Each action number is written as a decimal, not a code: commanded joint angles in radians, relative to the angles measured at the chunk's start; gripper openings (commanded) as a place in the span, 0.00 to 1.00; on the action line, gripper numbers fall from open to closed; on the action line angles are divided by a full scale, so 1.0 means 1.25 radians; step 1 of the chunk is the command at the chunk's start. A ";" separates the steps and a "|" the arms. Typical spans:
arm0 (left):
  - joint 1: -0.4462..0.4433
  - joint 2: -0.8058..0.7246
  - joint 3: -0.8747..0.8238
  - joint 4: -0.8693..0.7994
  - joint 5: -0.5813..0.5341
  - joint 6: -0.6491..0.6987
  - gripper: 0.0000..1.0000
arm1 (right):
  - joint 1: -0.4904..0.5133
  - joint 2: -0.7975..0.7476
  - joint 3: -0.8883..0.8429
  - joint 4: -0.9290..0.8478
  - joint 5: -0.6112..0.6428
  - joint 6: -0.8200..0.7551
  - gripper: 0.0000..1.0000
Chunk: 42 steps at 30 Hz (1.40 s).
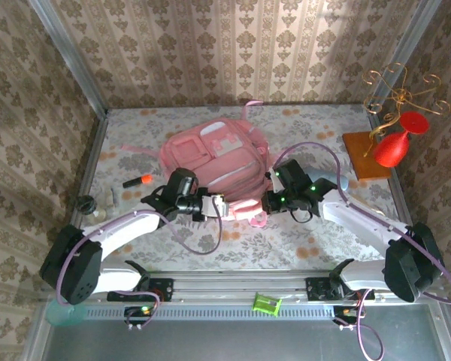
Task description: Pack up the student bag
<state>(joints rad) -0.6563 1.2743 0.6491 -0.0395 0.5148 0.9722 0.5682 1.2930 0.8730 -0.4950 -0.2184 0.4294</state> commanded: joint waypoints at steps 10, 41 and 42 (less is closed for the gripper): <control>-0.027 -0.119 -0.027 0.144 0.009 -0.365 0.77 | 0.056 0.016 -0.004 0.113 -0.068 0.058 0.00; -0.111 0.090 0.101 -0.007 -0.040 -0.305 0.13 | 0.097 -0.035 -0.012 0.152 -0.107 0.010 0.00; -0.107 0.080 0.091 -0.008 -0.031 -0.291 0.06 | 0.094 -0.033 -0.008 0.135 -0.097 0.009 0.00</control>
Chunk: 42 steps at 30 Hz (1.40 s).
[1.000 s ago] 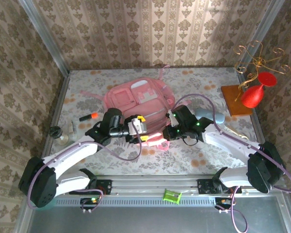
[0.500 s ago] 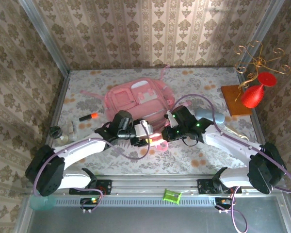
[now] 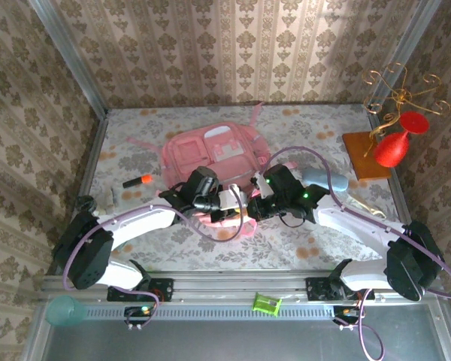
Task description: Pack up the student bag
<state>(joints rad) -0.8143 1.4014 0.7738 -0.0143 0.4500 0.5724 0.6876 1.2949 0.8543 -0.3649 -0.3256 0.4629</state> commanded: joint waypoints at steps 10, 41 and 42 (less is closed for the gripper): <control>0.076 -0.115 -0.094 -0.052 0.058 0.163 0.00 | -0.100 -0.013 0.032 -0.134 0.033 -0.062 0.00; 0.044 -0.178 -0.066 -0.031 0.018 -0.137 0.65 | -0.030 0.054 0.081 -0.021 -0.108 -0.052 0.00; 0.043 -0.170 -0.062 -0.034 0.018 -0.139 0.66 | -0.029 0.054 0.079 -0.018 -0.112 -0.050 0.00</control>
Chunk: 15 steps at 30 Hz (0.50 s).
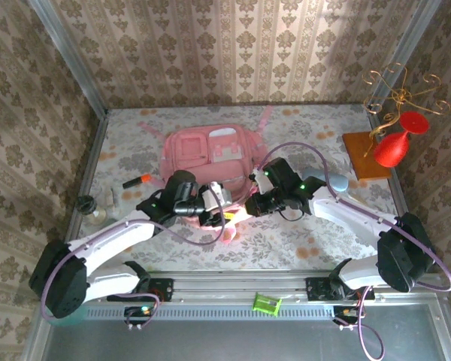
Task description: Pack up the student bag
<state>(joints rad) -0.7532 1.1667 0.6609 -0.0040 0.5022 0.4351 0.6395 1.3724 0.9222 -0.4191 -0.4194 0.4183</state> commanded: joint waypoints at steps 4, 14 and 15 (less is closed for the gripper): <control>-0.014 0.053 0.043 -0.046 -0.025 -0.039 0.66 | 0.012 -0.009 0.022 0.029 -0.044 -0.018 0.00; -0.020 0.150 0.078 -0.022 -0.052 -0.034 0.59 | 0.016 -0.011 0.012 0.059 -0.066 -0.010 0.00; -0.021 0.158 0.083 -0.021 -0.051 -0.034 0.58 | 0.016 -0.010 0.011 0.060 -0.068 -0.010 0.00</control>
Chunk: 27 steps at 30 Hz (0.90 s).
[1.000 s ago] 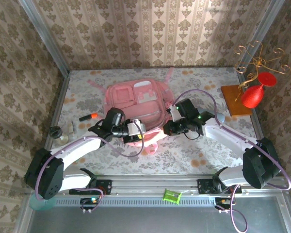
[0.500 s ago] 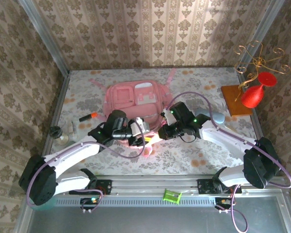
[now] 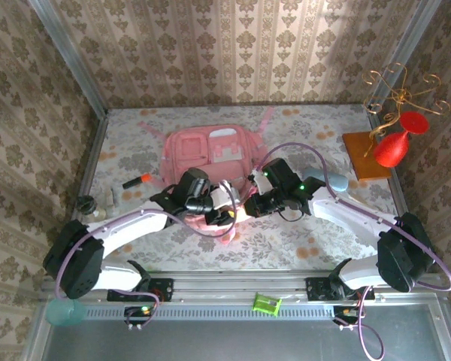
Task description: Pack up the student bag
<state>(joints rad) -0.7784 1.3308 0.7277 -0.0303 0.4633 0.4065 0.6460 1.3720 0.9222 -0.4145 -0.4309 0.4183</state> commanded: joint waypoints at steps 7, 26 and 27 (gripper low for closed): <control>0.005 0.067 0.042 0.026 0.010 -0.029 0.29 | 0.016 -0.021 -0.001 0.048 -0.057 -0.019 0.00; 0.121 -0.092 -0.068 -0.031 0.090 0.084 0.00 | -0.034 -0.011 0.024 -0.124 0.187 -0.057 0.00; 0.122 -0.097 -0.068 -0.029 0.095 0.082 0.00 | -0.041 -0.009 0.024 -0.130 0.193 -0.052 0.00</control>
<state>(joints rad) -0.6689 1.2499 0.6548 -0.0185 0.5961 0.4759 0.6491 1.3720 0.9352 -0.4397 -0.3466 0.3435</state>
